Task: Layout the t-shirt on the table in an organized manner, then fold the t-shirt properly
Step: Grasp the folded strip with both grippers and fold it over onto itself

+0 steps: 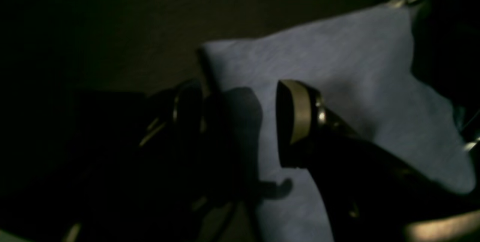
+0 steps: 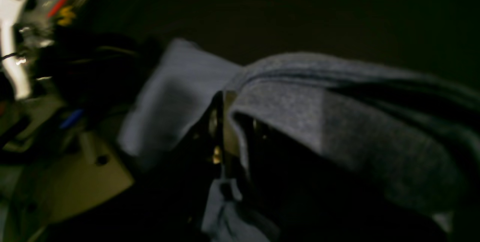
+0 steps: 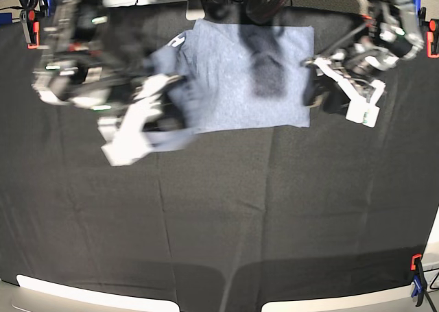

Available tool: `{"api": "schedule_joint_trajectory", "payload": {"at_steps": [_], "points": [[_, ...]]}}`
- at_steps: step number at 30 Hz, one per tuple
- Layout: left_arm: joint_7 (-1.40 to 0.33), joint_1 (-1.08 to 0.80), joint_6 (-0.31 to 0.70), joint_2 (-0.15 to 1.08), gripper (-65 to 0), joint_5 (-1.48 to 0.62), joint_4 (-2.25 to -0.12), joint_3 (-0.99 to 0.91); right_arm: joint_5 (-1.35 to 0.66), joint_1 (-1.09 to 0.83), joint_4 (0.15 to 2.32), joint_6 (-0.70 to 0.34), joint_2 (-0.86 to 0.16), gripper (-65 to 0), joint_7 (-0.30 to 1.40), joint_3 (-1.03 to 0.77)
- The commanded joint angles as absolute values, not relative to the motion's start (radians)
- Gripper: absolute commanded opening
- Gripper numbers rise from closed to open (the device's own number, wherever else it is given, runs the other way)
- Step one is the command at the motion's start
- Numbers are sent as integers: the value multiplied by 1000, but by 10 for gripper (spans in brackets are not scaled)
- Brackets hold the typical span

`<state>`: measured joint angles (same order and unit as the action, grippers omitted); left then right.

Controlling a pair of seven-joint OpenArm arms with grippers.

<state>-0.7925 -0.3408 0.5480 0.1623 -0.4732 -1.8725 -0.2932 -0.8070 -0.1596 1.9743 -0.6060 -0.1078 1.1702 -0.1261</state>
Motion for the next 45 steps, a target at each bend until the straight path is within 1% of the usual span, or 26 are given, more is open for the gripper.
{"api": "schedule_joint_trajectory", "payload": {"at_steps": [1,6,11,14,18,24,28,30,33,37,40,41,42,43,45], "points": [[-777,-339,553,186,-358,-508,-1891,-295,-816,-146,1995,-608,-85,-650,1142,-95],[-776,-358,550,268,-358,-583,-1891,-299,-696,-129,1995,-573,32,-650,1125,69],[-777,-384,553,272,-358,-606,-1891,-389,-524,-119,1994,-547,151,-650,1105,191],[-777,-405,598,272,-358,-650,-1891,-474,-496,-117,1985,-545,157,-650,1078,254],[-788,-443,647,272,-358,-691,-1891,-584,-458,-117,1983,-497,157,-650,1029,331],[-802,-474,676,272,-358,-761,-1891,-689,-448,-116,1938,-490,157,-650,968,384],[-833,-475,678,272,-358,-807,-1891,-707,-458,-116,1840,-490,157,-650,862,387],[-838,-477,679,272,-358,-814,-1891,-706,-501,-115,1795,-502,157,-650,820,387],[-838,-480,682,272,-358,-814,-1891,-706,-577,-99,1742,-549,157,-650,809,396],[-838,-480,682,272,-358,-814,-1891,-706,-583,-67,1716,-594,157,-646,809,453],[-838,-480,682,272,-358,-813,-1891,-706,-599,-44,1715,-643,157,-460,806,509],[-838,-480,682,272,-358,-813,-1891,-706,-617,-38,1715,-648,157,-409,806,527],[-838,-480,682,272,-358,-813,-1891,-706,-633,-31,1715,-649,157,-374,806,543],[-838,-480,682,272,-358,-813,-1891,-706,-636,-23,1715,-648,157,-361,804,557],[-838,-480,682,272,-358,-813,-1891,-706,-636,-7,1715,-648,157,-360,803,569]]}}
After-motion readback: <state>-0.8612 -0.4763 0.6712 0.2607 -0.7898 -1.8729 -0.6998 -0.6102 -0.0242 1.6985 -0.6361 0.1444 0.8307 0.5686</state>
